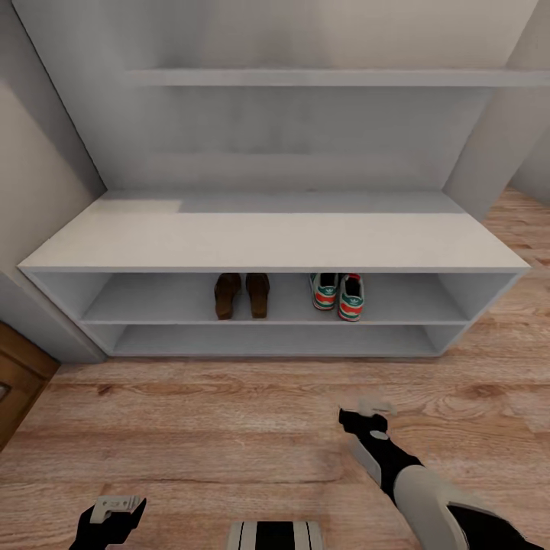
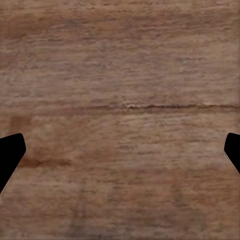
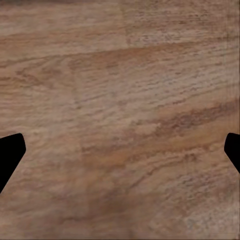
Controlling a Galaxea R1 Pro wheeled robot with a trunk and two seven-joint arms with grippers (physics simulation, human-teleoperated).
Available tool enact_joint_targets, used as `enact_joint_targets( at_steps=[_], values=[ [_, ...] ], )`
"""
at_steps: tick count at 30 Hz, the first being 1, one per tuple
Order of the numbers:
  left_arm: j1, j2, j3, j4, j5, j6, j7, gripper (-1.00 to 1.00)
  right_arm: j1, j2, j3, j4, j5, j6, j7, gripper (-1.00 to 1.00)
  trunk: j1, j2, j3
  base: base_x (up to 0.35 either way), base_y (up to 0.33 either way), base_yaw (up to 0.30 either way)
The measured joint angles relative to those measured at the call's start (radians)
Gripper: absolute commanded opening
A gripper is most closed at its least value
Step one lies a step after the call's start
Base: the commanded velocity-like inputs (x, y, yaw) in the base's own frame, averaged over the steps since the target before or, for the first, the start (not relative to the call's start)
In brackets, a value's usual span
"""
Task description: Pick up the two gym shoes and the two sandals from the corridor floor and place them onto the hallstand (shoe rack) in the corridor, making sure they are on the rack and not on the floor. Arrange them so the two gym shoes are next to each other and the two sandals are next to each other.
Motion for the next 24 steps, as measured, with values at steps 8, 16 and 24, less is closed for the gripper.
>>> enact_joint_targets(
  at_steps=[8,16,24],
  values=[
    [0.000,0.001,0.000,0.000,0.002,0.000,0.000,1.00,0.104,-0.086,-0.001,0.011,0.064,-0.160,0.000,1.00,-0.002,0.001,0.015,0.000,0.000,0.000],
    [0.000,0.003,0.002,0.001,0.000,0.002,0.002,1.00,0.151,-0.102,-0.002,0.011,0.067,-0.231,-0.001,1.00,-0.005,0.003,0.046,0.000,0.000,0.000],
    [0.000,0.006,0.009,0.046,-0.001,0.003,0.003,1.00,0.195,-0.105,-0.004,0.009,0.067,-0.301,-0.007,1.00,-0.009,0.005,0.077,0.000,0.000,0.000]
  ],
)
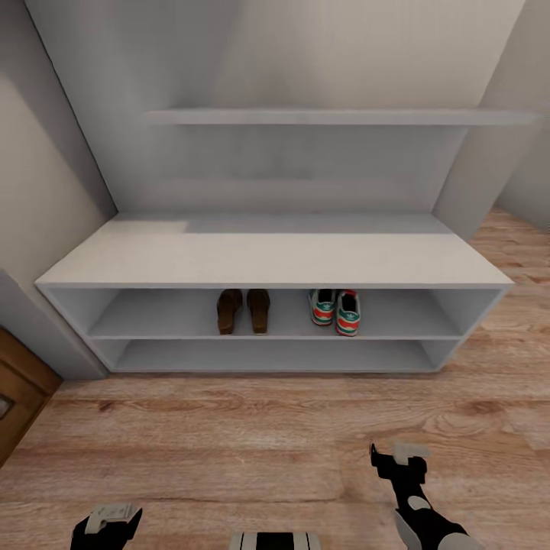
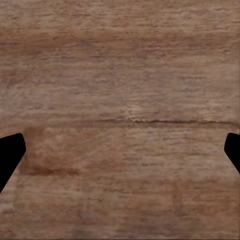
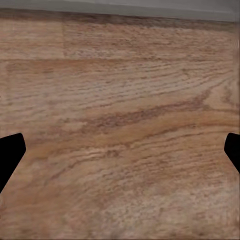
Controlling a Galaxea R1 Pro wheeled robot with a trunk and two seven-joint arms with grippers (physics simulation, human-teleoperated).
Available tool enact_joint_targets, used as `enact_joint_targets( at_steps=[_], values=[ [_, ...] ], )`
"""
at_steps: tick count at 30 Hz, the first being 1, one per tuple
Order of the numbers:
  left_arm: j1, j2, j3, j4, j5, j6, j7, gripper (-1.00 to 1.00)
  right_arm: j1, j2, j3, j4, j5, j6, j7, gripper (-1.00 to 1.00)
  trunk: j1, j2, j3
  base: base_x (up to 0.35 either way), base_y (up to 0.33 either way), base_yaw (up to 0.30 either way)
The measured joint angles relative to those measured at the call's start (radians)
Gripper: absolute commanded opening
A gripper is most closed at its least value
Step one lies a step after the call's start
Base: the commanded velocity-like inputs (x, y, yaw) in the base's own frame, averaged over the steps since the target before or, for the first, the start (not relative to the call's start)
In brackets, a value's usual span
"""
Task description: Pick up the two gym shoes and the two sandals from the corridor floor and place them onto the hallstand (shoe rack) in the corridor, making sure they are on the rack and not on the floor. Arrange them so the two gym shoes are next to each other and the two sandals are next to each other.
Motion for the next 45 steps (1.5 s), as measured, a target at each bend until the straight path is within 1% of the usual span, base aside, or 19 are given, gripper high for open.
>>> enact_joint_targets(
  at_steps=[3,4,7,9,10,11,12,13,14,17,19,21,23,25,29,33,38,45],
  values=[
    [0.000,0.001,0.009,0.012,-0.001,0.000,0.001,1.00,0.009,0.000,0.001,0.000,0.001,-0.014,0.000,1.00,-0.001,0.001,0.012,0.000,0.000,0.000],
    [0.000,0.003,0.020,0.017,-0.001,0.000,0.002,1.00,0.027,-0.001,0.000,0.000,0.000,-0.043,0.000,1.00,-0.002,0.001,0.016,0.000,0.000,0.000],
    [0.000,0.003,0.027,0.020,-0.002,0.001,0.006,1.00,0.055,-0.007,-0.001,0.000,0.001,-0.082,0.000,1.00,-0.003,0.002,0.027,0.000,0.000,0.000],
    [0.001,0.003,0.030,0.023,-0.002,0.001,0.014,1.00,0.083,-0.021,-0.001,0.001,0.001,-0.114,0.000,1.00,-0.004,0.002,0.035,0.000,0.000,0.000],
    [0.001,0.003,0.031,0.025,-0.002,0.000,0.022,1.00,0.102,-0.034,-0.003,0.001,-0.001,-0.133,0.000,1.00,-0.005,0.002,0.039,0.000,0.000,0.000],
    [0.000,0.003,0.032,0.028,-0.002,0.000,0.027,1.00,0.112,-0.042,-0.002,0.002,-0.001,-0.141,0.000,1.00,-0.006,0.005,0.042,0.000,0.000,0.000],
    [0.001,0.003,0.032,0.032,-0.002,0.000,0.040,1.00,0.129,-0.059,-0.004,0.003,-0.004,-0.156,0.001,1.00,-0.010,0.012,0.045,0.000,0.000,0.000],
    [0.000,0.003,0.032,0.033,-0.003,0.000,0.047,1.00,0.137,-0.069,-0.003,0.003,-0.004,-0.162,0.001,1.00,-0.014,0.019,0.049,0.000,0.000,0.000],
    [0.000,0.003,0.033,0.036,-0.002,0.000,0.062,1.00,0.150,-0.084,-0.004,0.004,-0.007,-0.170,0.002,1.00,-0.018,0.026,0.052,0.000,0.000,0.000],
    [0.000,0.003,0.033,0.045,-0.002,-0.001,0.092,1.00,0.180,-0.106,-0.004,0.017,-0.010,-0.180,0.004,1.00,-0.029,0.047,0.061,0.000,0.000,0.000],
    [0.000,0.000,0.033,0.053,-0.002,-0.001,0.103,1.00,0.194,-0.110,-0.003,0.040,-0.010,-0.182,0.007,1.00,-0.037,0.061,0.067,0.000,0.000,0.000],
    [0.001,-0.003,0.034,0.057,-0.001,-0.005,0.108,1.00,0.199,-0.107,0.000,0.054,-0.008,-0.183,0.010,1.00,-0.045,0.075,0.074,0.000,0.000,0.000],
    [0.001,-0.007,0.035,0.060,0.000,-0.017,0.111,1.00,0.202,-0.094,0.002,0.063,-0.005,-0.184,0.011,1.00,-0.052,0.089,0.080,0.000,0.000,0.000],
    [0.001,-0.012,0.034,0.069,0.002,-0.028,0.112,1.00,0.203,-0.065,0.004,0.066,-0.002,-0.184,0.011,1.00,-0.060,0.103,0.086,0.000,0.000,0.000],
    [0.001,-0.023,0.034,0.091,0.001,-0.035,0.113,1.00,0.204,-0.033,0.002,0.068,-0.001,-0.184,0.010,1.00,-0.075,0.131,0.099,0.000,0.000,0.000],
    [0.001,-0.029,0.034,0.099,0.000,-0.036,0.112,1.00,0.204,-0.019,0.001,0.068,-0.002,-0.184,0.009,1.00,-0.091,0.159,0.111,0.000,0.000,0.000],
    [0.001,-0.030,0.035,0.101,0.000,-0.037,0.113,1.00,0.204,-0.014,0.000,0.071,-0.003,-0.182,0.008,1.00,-0.110,0.194,0.127,0.000,0.000,0.000],
    [0.001,-0.029,0.035,0.102,0.001,-0.037,0.113,1.00,0.206,0.000,0.000,0.116,-0.003,-0.177,0.008,1.00,-0.137,0.243,0.149,0.000,0.000,0.000]
  ],
)
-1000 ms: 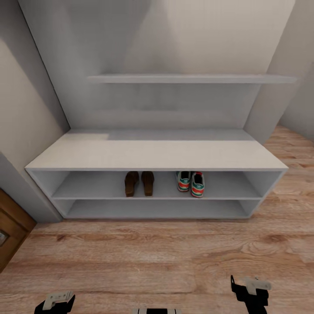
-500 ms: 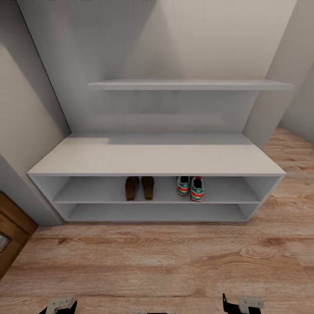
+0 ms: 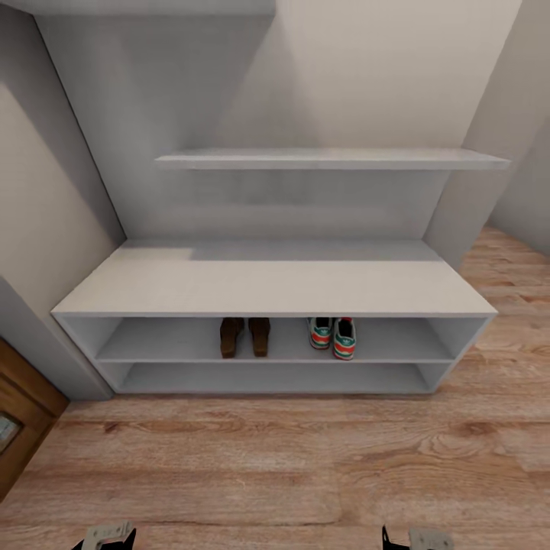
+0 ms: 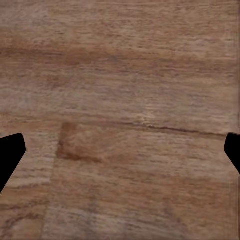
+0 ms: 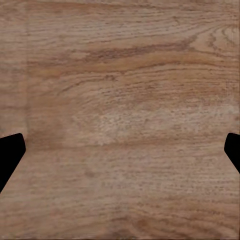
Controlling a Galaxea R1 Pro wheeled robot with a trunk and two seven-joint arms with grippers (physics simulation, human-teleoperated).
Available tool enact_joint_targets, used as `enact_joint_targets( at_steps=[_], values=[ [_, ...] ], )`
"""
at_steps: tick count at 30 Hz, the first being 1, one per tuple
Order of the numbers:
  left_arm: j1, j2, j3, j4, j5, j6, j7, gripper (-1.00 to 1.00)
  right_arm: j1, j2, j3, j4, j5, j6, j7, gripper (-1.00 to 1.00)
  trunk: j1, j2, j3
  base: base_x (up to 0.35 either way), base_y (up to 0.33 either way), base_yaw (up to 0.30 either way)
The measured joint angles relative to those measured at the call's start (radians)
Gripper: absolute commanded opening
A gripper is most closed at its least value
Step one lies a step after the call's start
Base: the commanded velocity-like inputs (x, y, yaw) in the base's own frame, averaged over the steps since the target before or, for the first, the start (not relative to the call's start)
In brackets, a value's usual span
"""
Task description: Pick up the two gym shoes and the two sandals from the corridor floor and place them onto the hallstand (shoe rack) in the corridor, making sure they are on the rack and not on the floor. Arrange them so the two gym shoes are next to each other and the two sandals are next to each other.
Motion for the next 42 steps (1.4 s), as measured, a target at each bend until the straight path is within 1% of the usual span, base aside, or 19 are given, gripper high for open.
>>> enact_joint_targets(
  at_steps=[23,32,42],
  values=[
    [0.000,0.001,0.001,-0.001,0.001,-0.001,0.001,1.00,0.005,0.002,0.000,0.009,0.000,0.002,0.000,1.00,-0.088,0.161,0.072,0.000,0.000,0.000],
    [-0.001,0.008,0.002,-0.009,0.002,0.000,0.001,1.00,0.005,0.002,0.000,0.009,0.000,0.002,0.000,1.00,-0.123,0.224,0.100,0.000,0.000,0.000],
    [-0.001,0.008,0.001,-0.010,0.001,0.000,0.001,1.00,0.005,0.002,0.000,0.009,0.000,0.002,0.000,1.00,-0.161,0.294,0.132,0.000,0.000,0.000]
  ],
)
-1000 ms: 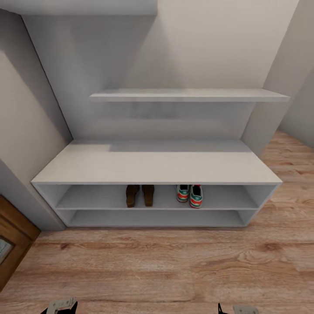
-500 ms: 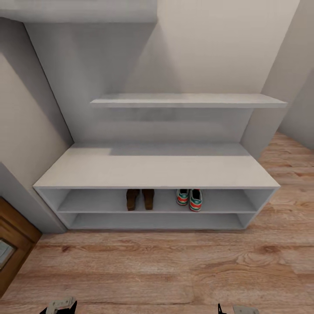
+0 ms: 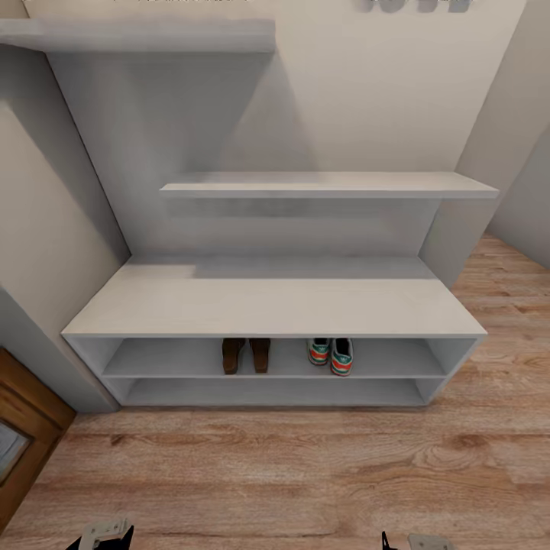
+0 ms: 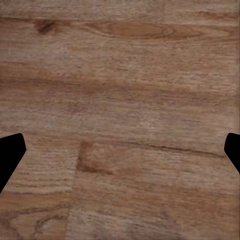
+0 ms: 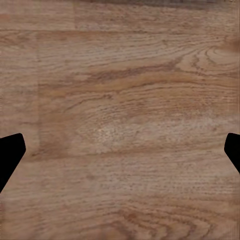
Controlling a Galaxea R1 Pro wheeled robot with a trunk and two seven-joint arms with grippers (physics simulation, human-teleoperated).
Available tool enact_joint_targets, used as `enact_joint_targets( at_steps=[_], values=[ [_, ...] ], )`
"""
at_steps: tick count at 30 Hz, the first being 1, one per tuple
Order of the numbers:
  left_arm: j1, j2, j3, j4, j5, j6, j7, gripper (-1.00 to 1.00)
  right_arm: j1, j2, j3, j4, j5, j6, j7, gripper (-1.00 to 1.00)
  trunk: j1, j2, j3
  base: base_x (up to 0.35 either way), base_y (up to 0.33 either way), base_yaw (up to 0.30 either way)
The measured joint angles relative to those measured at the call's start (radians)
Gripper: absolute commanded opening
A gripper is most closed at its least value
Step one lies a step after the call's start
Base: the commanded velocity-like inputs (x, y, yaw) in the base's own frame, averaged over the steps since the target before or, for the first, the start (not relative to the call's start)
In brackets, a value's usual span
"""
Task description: Pick up the two gym shoes and the two sandals from the corridor floor and place them onto the hallstand (shoe rack) in the corridor, making sure they are on the rack and not on the floor. Arrange them so the two gym shoes are next to each other and the two sandals are next to each other.
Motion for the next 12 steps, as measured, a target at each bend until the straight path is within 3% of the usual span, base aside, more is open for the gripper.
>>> enact_joint_targets(
  at_steps=[6,12],
  values=[
    [0.000,0.002,0.000,0.003,0.000,-0.001,0.000,1.00,0.000,0.000,0.000,0.000,0.000,0.000,0.000,1.00,-0.023,0.042,0.019,0.000,0.000,0.000],
    [0.000,0.001,0.000,0.004,0.000,-0.001,0.000,1.00,0.000,0.000,0.000,0.000,0.000,0.000,0.000,1.00,-0.023,0.042,0.019,0.000,0.000,0.000]
  ],
)
